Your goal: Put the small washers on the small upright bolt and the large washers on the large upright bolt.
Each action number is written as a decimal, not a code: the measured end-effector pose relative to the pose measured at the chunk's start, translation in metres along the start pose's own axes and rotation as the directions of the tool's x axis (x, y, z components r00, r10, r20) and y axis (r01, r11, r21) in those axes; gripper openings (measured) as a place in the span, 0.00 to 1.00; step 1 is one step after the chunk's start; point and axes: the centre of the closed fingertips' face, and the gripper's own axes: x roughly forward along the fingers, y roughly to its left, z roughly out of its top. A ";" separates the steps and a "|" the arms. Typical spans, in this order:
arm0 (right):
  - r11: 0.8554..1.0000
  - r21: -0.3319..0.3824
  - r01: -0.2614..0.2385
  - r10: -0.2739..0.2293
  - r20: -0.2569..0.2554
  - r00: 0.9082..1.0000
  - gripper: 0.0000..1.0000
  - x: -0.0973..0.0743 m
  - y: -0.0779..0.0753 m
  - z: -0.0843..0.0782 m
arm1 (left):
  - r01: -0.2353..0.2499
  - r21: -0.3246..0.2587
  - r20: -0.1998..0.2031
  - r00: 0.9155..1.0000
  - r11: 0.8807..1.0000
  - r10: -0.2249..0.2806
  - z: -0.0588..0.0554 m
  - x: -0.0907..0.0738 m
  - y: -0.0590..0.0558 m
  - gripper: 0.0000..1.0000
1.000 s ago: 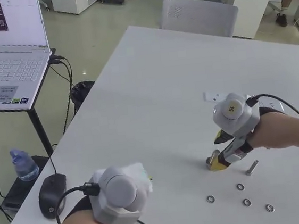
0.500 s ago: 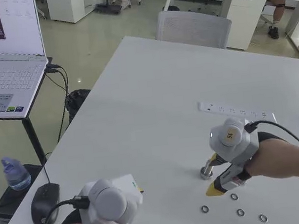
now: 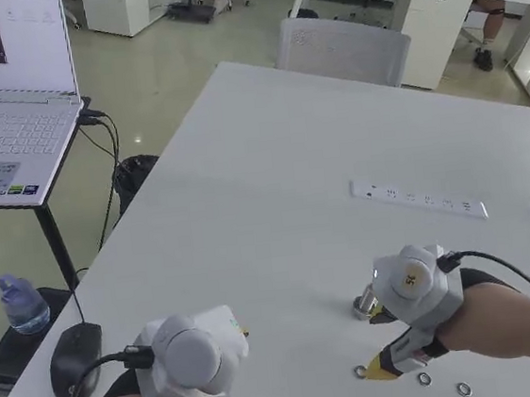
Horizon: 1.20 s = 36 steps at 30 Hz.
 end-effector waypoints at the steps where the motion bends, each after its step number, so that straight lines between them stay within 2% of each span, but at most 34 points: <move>1: 1.000 -0.004 0.003 -0.003 0.001 1.000 0.49 0.002 0.000 -0.001 | 0.002 0.003 -0.004 1.000 1.000 -0.002 -0.001 0.000 0.000 0.96; 4: 1.000 -0.001 0.007 -0.007 0.001 1.000 0.48 0.009 0.002 -0.003 | 0.009 0.006 -0.020 1.000 1.000 -0.009 -0.005 0.002 -0.001 0.95; 14: 1.000 -0.028 0.000 -0.001 -0.028 1.000 0.43 0.031 0.008 -0.013 | 0.020 0.011 -0.020 1.000 1.000 -0.020 -0.003 0.004 -0.003 0.92; 19: 0.999 -0.042 0.032 -0.034 -0.033 0.999 0.37 0.039 0.002 -0.018 | 0.022 0.015 -0.032 0.999 1.000 -0.021 -0.005 0.005 -0.003 0.92; 24: 0.999 -0.028 0.040 -0.041 -0.037 0.998 0.37 0.042 -0.001 -0.022 | 0.026 0.020 -0.040 0.999 0.999 -0.026 -0.005 0.006 -0.004 0.90; 30: 0.999 -0.022 0.025 -0.026 -0.055 0.998 0.36 0.046 0.003 -0.028 | 0.025 0.013 -0.042 0.999 1.000 -0.024 -0.006 0.005 -0.007 0.89; 34: 0.999 -0.027 0.019 -0.020 -0.051 0.999 0.36 0.048 0.003 -0.026 | 0.026 0.015 -0.049 0.998 1.000 -0.025 -0.009 0.005 -0.009 0.89; 36: 1.000 -0.006 -0.010 0.010 -0.057 0.998 0.32 0.048 0.007 -0.027 | 0.023 0.010 -0.049 0.999 1.000 -0.022 -0.010 0.004 -0.009 0.89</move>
